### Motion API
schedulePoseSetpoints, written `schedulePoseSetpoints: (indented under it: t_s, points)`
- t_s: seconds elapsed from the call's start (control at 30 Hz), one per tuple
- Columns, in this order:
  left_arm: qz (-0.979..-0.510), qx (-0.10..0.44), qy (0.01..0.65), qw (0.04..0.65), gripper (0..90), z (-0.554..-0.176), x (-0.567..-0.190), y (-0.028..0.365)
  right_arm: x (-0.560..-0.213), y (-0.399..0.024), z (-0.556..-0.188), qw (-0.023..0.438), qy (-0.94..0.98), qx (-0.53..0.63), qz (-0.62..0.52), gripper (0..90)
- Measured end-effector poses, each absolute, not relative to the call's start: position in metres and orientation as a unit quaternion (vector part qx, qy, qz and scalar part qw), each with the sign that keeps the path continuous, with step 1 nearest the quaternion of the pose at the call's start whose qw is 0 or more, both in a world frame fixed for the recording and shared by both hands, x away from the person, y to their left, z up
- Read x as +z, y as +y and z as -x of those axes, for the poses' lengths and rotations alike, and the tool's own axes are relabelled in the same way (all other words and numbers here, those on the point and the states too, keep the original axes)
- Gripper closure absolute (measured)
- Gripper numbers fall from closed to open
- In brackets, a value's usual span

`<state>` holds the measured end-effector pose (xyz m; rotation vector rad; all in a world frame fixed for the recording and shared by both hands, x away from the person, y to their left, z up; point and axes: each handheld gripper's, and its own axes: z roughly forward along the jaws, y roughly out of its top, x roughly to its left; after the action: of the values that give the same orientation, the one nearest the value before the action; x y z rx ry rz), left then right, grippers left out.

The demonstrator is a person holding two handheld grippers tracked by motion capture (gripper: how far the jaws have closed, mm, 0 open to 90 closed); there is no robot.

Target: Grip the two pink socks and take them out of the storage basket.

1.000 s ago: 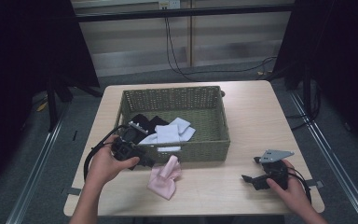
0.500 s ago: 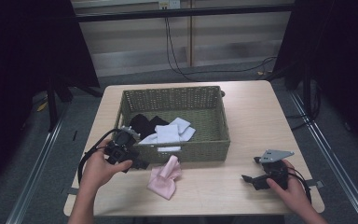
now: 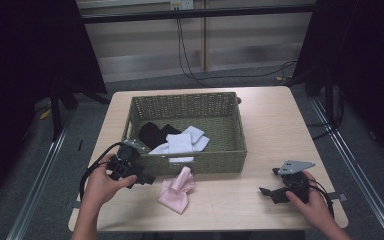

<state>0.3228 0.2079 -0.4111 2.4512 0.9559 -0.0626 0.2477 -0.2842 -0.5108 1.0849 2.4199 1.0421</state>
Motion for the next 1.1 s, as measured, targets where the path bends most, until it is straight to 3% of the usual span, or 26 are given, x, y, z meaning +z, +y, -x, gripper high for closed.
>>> schedulePoseSetpoints:
  t_s: [1.1]
  points:
    - [-0.895, 0.006, 0.357, 0.268, 32.6, -0.321, -0.469, 0.246, -0.511, -0.284, -0.248, 0.145, 0.840, 0.362, -0.377, 11.0]
